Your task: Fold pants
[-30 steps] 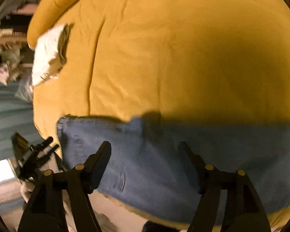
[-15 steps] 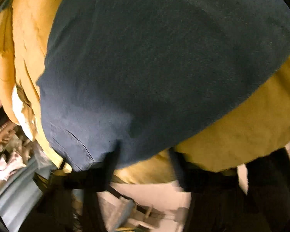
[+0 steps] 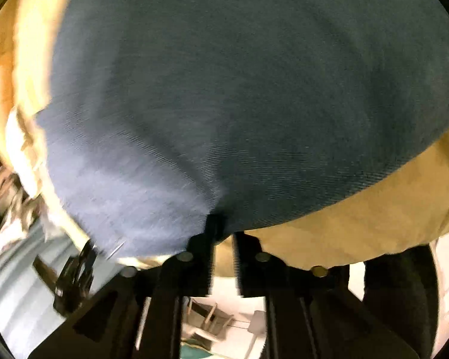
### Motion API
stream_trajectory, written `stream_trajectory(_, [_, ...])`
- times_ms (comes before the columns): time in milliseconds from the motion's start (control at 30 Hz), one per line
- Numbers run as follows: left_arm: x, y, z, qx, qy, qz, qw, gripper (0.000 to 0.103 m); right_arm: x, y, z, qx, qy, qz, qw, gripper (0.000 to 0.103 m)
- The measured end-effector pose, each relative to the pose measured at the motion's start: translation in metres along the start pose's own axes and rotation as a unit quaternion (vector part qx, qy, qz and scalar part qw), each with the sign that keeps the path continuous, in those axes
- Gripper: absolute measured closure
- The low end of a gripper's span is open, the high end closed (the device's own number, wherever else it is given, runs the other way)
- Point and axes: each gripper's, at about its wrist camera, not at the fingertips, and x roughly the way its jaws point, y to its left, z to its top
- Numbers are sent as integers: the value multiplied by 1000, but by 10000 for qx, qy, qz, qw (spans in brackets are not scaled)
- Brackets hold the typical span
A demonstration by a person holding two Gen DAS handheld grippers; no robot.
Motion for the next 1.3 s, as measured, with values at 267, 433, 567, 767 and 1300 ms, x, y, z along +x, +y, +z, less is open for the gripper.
stream_trajectory(267, [-4,-75,9,251,-302,-953,9947,15,-95,3,7,-689,-1000,-185,9924,28])
stream_trajectory(433, [23,-124,32,253,-212,-797,9963,15,-159,-36,59,84,-2151,-126,9765,28])
stream_trajectory(567, [17,-187,23,681,-427,-564,9952,15,-210,-115,79,1070,-2994,-23,9481,23])
stream_trajectory(767, [15,-285,-28,1344,-678,-317,9881,15,-290,-220,124,1703,-3694,-634,9113,23])
stream_trajectory(1300, [14,-422,-154,2329,-535,-430,9701,15,-364,-264,195,-78,-3240,-1669,9312,90])
